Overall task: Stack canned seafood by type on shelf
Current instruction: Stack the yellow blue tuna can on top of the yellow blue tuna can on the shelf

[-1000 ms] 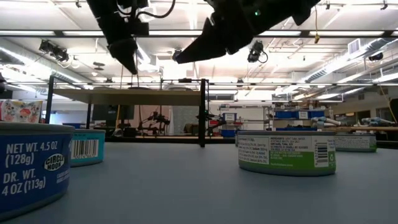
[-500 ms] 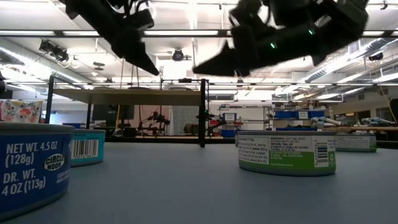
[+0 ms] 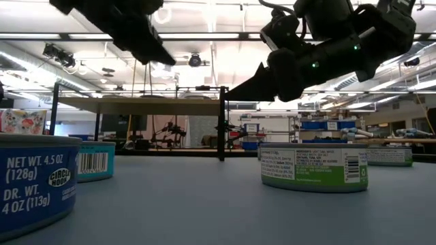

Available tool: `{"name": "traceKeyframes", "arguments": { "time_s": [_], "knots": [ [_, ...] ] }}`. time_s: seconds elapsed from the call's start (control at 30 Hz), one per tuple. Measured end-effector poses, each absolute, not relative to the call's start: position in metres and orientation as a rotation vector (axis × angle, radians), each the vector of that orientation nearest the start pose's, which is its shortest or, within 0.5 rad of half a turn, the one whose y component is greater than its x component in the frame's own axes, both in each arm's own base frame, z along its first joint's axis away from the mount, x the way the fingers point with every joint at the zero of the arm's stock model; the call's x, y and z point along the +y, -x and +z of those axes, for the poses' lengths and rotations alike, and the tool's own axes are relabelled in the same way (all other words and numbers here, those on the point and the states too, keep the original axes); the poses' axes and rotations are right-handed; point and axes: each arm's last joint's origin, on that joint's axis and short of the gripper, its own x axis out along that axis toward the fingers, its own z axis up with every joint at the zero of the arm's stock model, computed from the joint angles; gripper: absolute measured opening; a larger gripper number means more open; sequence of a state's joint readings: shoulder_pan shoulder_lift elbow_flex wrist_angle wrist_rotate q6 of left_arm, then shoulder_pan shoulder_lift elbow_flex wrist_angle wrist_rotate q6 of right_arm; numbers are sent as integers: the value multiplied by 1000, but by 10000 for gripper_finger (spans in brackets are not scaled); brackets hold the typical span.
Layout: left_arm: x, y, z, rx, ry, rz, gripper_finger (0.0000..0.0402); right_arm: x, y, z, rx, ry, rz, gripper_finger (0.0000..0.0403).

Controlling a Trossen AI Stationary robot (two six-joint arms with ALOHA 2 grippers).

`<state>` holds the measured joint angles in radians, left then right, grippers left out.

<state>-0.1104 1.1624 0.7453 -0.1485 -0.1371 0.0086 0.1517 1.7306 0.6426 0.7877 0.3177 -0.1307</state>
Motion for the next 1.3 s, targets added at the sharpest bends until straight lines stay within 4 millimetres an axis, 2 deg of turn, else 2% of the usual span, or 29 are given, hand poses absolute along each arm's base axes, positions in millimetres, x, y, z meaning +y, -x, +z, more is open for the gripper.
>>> {"name": "traceKeyframes", "arguments": {
  "time_s": [0.27,0.47,0.77,1.03,1.13,1.3],
  "knots": [
    [-26,-237,217,258,-37,-29,3,43,-316,146,319,204,-131,5],
    [-22,-231,208,184,-72,22,3,37,-318,152,357,188,-147,9],
    [-6,-234,194,281,-78,132,3,29,-334,164,611,174,-180,6],
    [-4,-237,187,316,-75,136,3,29,-339,183,867,206,-173,10],
    [-4,-237,187,318,-73,137,3,30,-337,194,989,200,-124,19],
    [-4,-236,187,321,-73,134,3,34,-331,205,1121,148,-156,49]
  ]
}}
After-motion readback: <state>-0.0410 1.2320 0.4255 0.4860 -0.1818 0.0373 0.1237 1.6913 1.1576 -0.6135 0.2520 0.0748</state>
